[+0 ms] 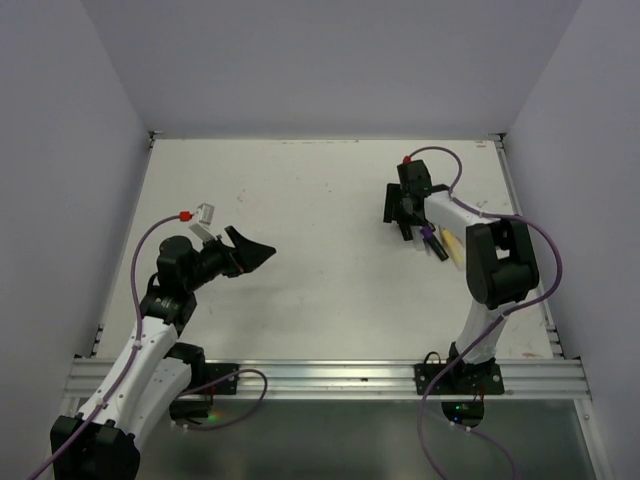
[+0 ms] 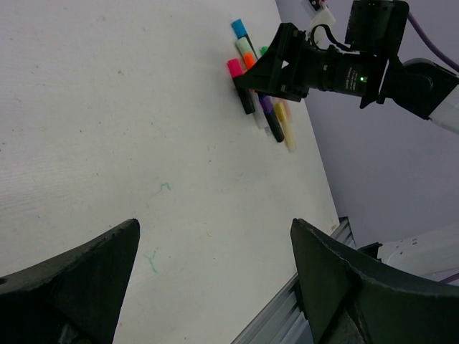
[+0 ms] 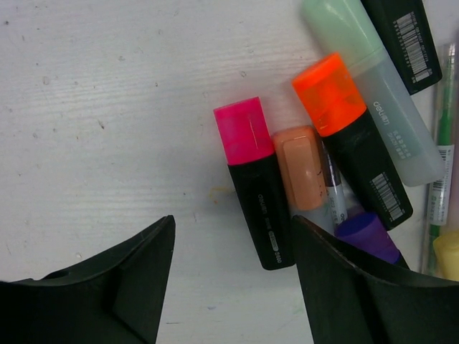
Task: Open the pen caps
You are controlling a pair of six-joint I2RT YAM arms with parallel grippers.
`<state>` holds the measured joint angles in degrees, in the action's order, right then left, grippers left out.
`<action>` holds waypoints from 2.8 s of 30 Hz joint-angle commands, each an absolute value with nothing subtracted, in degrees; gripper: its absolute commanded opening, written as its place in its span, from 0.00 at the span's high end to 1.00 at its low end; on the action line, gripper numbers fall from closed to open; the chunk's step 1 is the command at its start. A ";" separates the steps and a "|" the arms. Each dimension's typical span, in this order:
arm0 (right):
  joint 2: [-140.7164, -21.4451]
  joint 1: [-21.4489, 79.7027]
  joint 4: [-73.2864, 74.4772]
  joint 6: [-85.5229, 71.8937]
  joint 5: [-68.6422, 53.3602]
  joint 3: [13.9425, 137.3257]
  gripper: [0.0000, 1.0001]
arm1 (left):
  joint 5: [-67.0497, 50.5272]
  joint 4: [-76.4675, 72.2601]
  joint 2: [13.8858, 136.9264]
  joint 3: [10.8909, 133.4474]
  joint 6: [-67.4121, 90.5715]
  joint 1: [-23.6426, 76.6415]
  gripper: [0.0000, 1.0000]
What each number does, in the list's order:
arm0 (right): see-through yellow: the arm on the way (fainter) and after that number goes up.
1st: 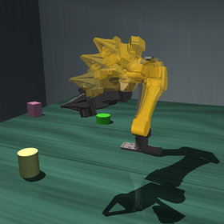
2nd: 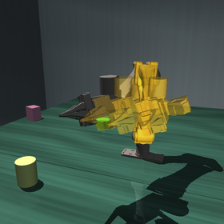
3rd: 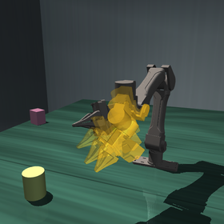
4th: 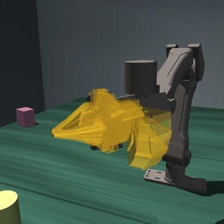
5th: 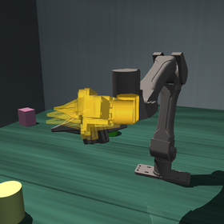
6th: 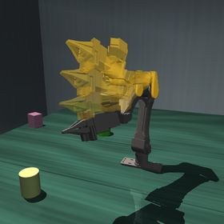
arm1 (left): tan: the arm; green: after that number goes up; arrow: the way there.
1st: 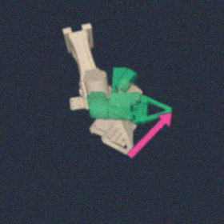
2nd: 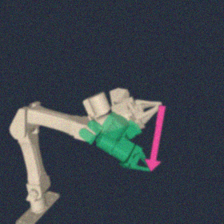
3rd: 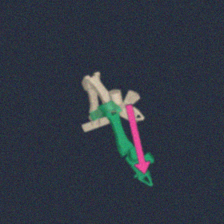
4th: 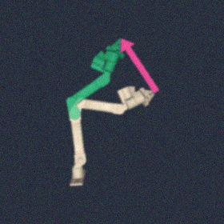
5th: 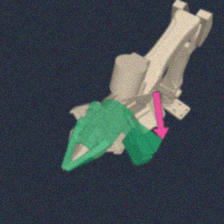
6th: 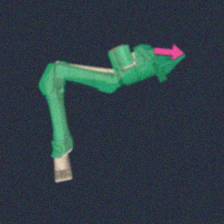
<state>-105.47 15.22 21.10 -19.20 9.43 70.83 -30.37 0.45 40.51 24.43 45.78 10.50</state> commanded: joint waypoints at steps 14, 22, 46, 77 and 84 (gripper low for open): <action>-108.89 15.03 17.58 -18.19 9.75 70.66 0.46 | -31.82 -0.09 40.78 24.87 44.65 10.28 0.12; -108.98 15.21 17.84 -16.96 13.97 70.22 0.46 | -31.91 -0.09 40.52 24.26 44.56 10.28 0.12; -94.35 22.84 18.55 -15.11 4.06 64.61 1.00 | -36.12 -7.82 43.85 23.29 45.35 10.37 0.23; -79.19 47.72 8.17 -25.58 -8.09 54.23 1.00 | -19.78 -23.12 71.98 32.52 55.02 29.88 0.46; -80.59 48.34 7.74 -25.93 -8.35 55.46 1.00 | -20.65 -25.40 72.42 31.82 56.60 30.59 0.53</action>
<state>-79.92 47.81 10.37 -25.17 -9.61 52.88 -20.86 -20.95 72.23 30.55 55.51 30.04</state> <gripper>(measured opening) 0.296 0.487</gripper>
